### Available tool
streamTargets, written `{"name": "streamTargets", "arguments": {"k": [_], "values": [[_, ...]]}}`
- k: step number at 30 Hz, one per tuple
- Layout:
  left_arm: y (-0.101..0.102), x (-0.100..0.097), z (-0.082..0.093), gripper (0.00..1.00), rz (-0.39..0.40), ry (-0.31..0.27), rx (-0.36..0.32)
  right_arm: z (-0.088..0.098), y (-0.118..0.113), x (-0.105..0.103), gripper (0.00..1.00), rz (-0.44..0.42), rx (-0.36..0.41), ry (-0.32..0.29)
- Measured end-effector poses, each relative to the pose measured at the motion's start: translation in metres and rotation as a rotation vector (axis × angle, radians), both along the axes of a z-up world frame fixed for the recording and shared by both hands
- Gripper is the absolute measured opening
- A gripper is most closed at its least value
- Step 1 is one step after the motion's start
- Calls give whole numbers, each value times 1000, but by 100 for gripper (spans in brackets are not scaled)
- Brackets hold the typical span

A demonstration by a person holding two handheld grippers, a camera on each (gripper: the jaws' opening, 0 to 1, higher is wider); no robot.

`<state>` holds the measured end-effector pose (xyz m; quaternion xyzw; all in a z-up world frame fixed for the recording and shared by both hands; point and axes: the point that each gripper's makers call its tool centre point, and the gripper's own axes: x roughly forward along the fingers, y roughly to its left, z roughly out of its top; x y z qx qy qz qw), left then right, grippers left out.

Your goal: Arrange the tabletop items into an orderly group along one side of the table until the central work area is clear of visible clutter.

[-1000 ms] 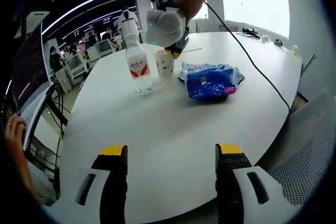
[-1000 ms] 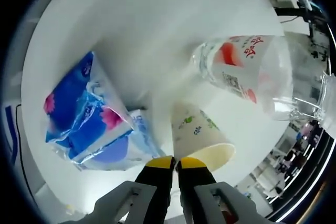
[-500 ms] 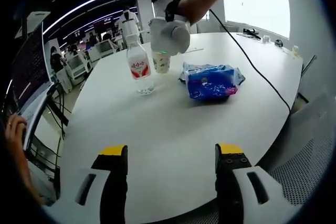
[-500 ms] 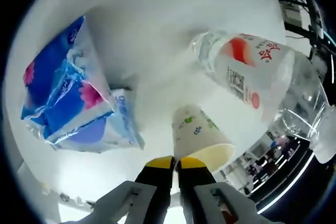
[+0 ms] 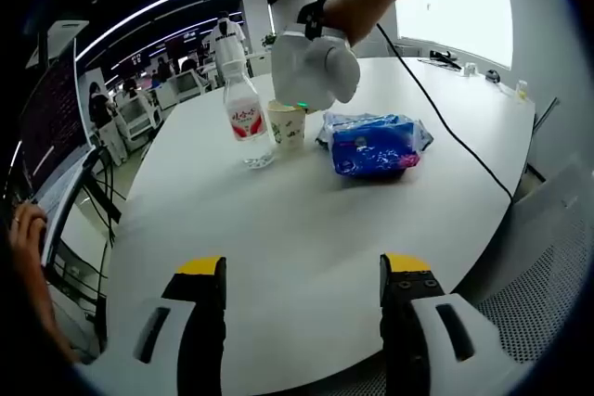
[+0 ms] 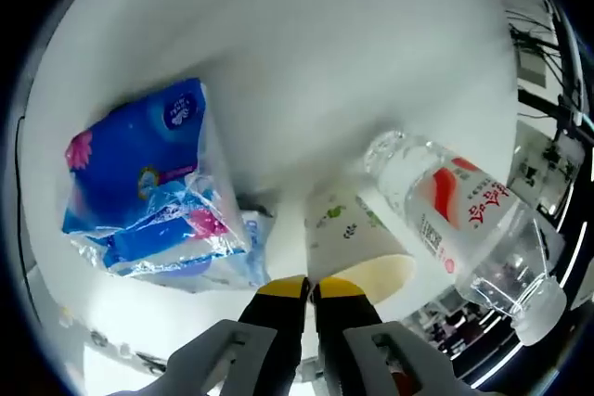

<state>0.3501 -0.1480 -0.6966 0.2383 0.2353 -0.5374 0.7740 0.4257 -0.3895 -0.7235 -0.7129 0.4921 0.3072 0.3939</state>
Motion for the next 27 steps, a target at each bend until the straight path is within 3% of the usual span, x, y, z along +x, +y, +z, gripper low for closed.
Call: {"name": "streamTargets", "arguments": {"k": [13, 19, 27], "values": [[0, 0, 0, 67, 2, -2, -5, 1, 11, -2, 0, 2, 20, -1], [0, 0, 0, 67, 2, -3, -4, 4, 12, 2, 15, 2, 30, -28], [0, 0, 0, 67, 1, -4, -4, 10, 13, 0, 31, -74, 82, -68]]}}
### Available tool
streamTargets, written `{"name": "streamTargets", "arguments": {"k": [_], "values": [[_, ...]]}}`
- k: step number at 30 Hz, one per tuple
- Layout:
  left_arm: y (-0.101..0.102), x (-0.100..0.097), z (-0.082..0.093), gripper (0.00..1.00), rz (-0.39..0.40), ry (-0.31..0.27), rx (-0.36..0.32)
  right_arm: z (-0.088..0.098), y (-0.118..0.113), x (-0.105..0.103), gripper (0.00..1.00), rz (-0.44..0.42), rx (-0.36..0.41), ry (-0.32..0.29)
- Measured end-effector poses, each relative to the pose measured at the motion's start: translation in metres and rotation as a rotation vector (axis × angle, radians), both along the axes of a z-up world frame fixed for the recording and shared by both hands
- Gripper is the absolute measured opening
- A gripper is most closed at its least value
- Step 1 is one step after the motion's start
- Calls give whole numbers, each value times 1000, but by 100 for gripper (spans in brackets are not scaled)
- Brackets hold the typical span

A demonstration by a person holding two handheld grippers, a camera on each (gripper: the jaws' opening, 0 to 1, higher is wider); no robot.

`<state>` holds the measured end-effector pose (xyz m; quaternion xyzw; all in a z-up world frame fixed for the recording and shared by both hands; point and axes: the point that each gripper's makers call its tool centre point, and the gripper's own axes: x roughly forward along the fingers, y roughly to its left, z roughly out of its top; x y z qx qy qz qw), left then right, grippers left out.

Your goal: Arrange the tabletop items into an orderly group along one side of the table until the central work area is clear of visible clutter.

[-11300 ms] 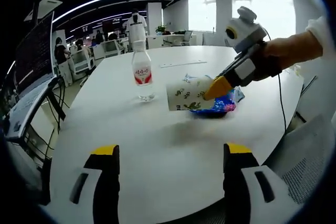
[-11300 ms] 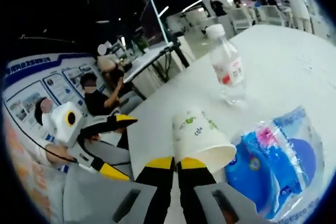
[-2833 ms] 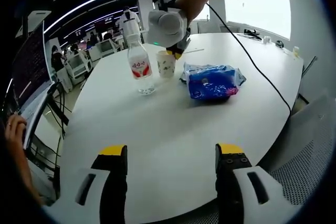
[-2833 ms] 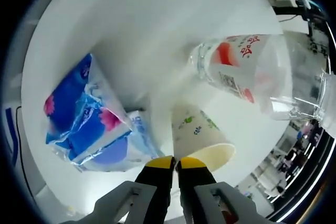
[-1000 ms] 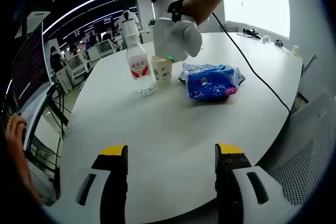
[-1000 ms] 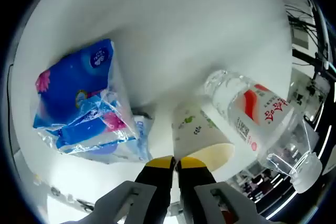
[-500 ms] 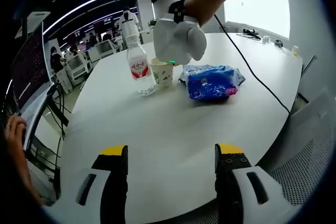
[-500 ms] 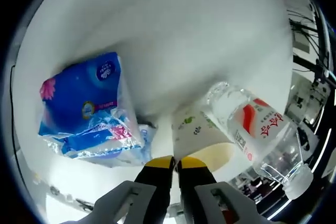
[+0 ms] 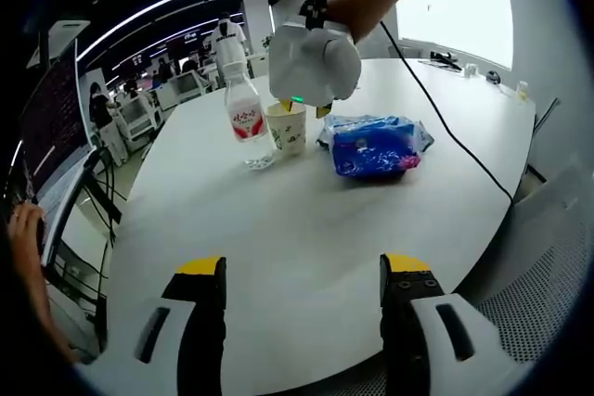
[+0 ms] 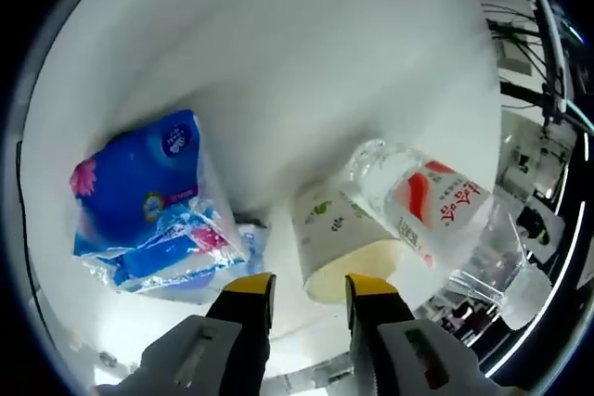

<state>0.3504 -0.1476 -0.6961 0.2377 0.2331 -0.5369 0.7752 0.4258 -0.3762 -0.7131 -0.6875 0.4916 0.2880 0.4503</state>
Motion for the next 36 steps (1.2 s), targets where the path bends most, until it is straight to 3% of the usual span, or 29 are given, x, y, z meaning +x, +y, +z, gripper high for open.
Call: {"name": "streamTargets", "arguments": {"k": [4, 6, 12, 23, 29, 36], "values": [[0, 0, -1, 67, -1, 0, 4, 5, 3, -2, 42, -77, 75, -43], [0, 0, -1, 67, -1, 0, 6, 9, 7, -2, 42, -124, 125, -73], [1, 0, -2, 67, -2, -1, 10, 25, 12, -5, 45, -143, 168, -132], [1, -1, -3, 67, -7, -1, 24, 57, 22, -23, 51, -382, 411, -331], [0, -1, -3, 67, -12, -3, 23, 75, 17, -46, 55, -541, 557, -446], [0, -2, -3, 67, -15, -4, 24, 75, 11, -87, 55, -692, 651, -526]]}}
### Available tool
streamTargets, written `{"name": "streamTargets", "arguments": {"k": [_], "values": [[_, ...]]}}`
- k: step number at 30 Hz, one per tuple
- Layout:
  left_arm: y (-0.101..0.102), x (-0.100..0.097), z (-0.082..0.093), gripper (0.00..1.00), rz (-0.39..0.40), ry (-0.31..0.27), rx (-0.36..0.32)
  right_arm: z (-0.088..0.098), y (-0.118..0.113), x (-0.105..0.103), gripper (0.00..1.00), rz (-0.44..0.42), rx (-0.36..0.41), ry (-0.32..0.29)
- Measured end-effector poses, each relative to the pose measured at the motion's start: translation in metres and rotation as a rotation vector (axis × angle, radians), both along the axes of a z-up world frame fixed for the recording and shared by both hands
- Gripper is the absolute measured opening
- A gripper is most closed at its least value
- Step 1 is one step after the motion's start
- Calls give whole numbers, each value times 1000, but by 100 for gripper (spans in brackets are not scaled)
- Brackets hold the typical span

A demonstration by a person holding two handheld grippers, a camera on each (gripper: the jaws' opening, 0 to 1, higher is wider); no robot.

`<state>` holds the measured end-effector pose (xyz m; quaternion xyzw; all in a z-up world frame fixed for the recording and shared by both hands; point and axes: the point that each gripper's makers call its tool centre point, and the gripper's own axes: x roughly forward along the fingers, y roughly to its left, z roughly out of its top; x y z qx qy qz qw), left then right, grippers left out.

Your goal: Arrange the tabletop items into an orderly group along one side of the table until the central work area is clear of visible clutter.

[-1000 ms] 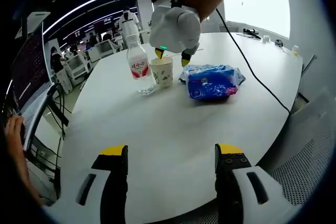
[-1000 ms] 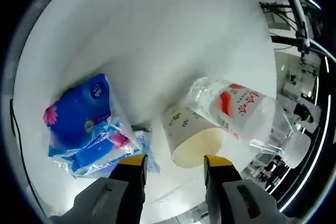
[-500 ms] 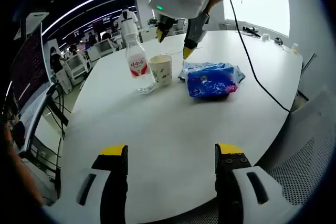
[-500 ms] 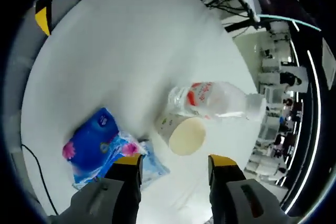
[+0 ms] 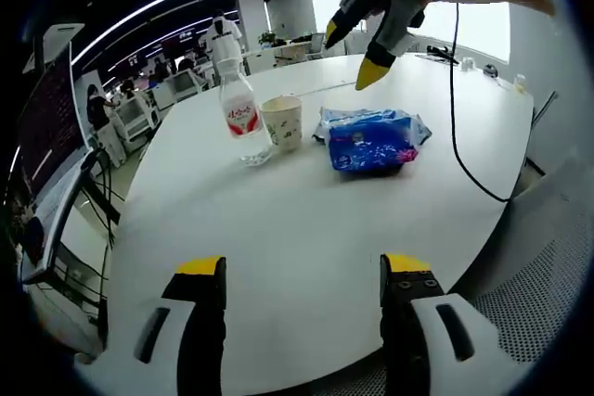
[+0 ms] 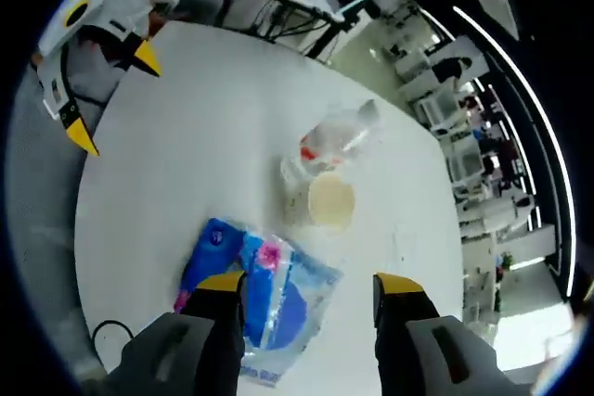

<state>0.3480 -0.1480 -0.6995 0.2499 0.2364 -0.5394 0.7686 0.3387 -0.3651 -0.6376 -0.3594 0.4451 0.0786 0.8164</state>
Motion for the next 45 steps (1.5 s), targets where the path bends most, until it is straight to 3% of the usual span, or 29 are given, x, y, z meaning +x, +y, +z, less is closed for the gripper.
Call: {"name": "streamTargets", "arguments": {"k": [6, 13, 16, 31, 45], "values": [[0, 0, 0, 68, 1, -1, -2, -17, -8, -41, 54, -161, 101, -11], [-2, -1, 1, 68, 0, -6, -6, -27, -8, -70, 52, -183, 91, 9], [-2, 0, 1, 68, 3, -5, -7, -26, -6, -73, 52, -232, 132, -16], [-1, 1, 1, 68, 9, -4, -4, -33, 11, -72, 49, -255, 163, -24], [-1, 1, 1, 68, 8, -6, -4, -42, 6, -93, 48, -304, 181, -11]]}}
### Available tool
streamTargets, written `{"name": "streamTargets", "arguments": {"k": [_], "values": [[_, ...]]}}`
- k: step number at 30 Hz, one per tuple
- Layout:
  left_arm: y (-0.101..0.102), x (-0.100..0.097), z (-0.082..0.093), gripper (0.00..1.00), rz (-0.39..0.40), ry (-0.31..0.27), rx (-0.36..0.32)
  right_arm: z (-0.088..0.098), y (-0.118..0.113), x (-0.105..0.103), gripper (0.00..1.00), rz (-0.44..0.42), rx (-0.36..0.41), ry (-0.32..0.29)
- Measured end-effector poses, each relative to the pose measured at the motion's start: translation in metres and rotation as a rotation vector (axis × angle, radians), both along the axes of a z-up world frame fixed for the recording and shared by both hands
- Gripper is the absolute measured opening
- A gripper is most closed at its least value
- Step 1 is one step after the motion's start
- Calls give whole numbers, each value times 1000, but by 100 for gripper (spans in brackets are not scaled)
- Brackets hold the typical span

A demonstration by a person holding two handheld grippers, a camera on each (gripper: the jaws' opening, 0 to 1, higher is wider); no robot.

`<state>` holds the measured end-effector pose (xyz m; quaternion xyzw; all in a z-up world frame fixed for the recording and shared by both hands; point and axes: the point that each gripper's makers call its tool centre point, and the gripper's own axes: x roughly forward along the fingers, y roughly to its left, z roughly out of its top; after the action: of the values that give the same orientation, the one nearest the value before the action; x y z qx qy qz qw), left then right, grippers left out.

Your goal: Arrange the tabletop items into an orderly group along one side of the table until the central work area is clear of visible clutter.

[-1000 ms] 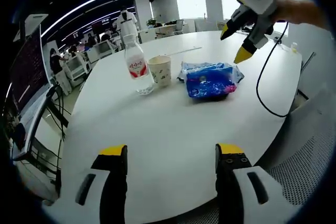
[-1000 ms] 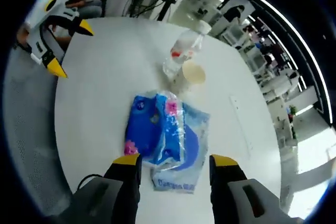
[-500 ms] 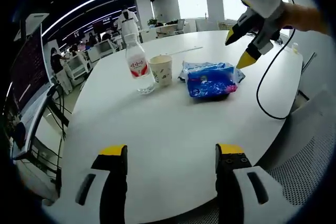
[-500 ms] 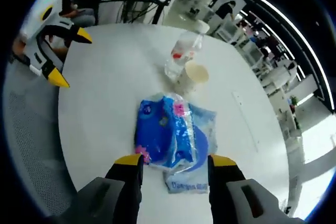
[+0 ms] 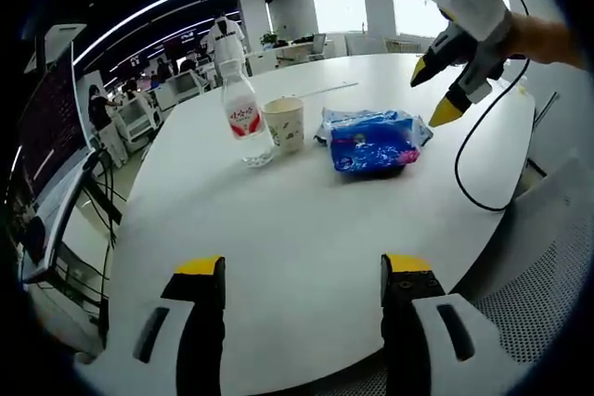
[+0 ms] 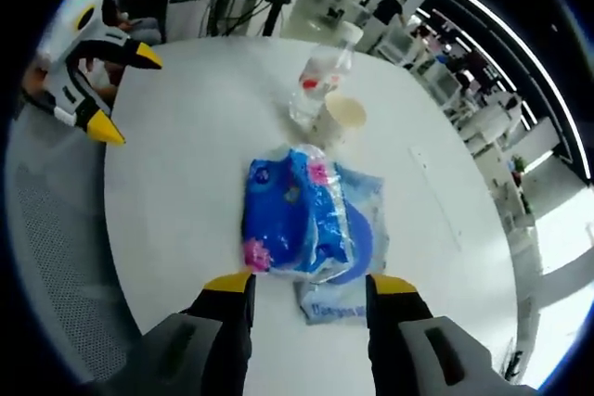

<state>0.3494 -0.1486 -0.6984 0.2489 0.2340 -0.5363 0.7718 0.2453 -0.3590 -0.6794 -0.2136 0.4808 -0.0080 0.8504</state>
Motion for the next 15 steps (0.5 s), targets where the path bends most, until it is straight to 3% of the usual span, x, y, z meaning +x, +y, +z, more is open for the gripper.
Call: {"name": "streamTargets", "arguments": {"k": [15], "values": [[0, -1, 0, 68, -1, 3, 1, -3, -10, 0, 48, -30, 17, -14]]}}
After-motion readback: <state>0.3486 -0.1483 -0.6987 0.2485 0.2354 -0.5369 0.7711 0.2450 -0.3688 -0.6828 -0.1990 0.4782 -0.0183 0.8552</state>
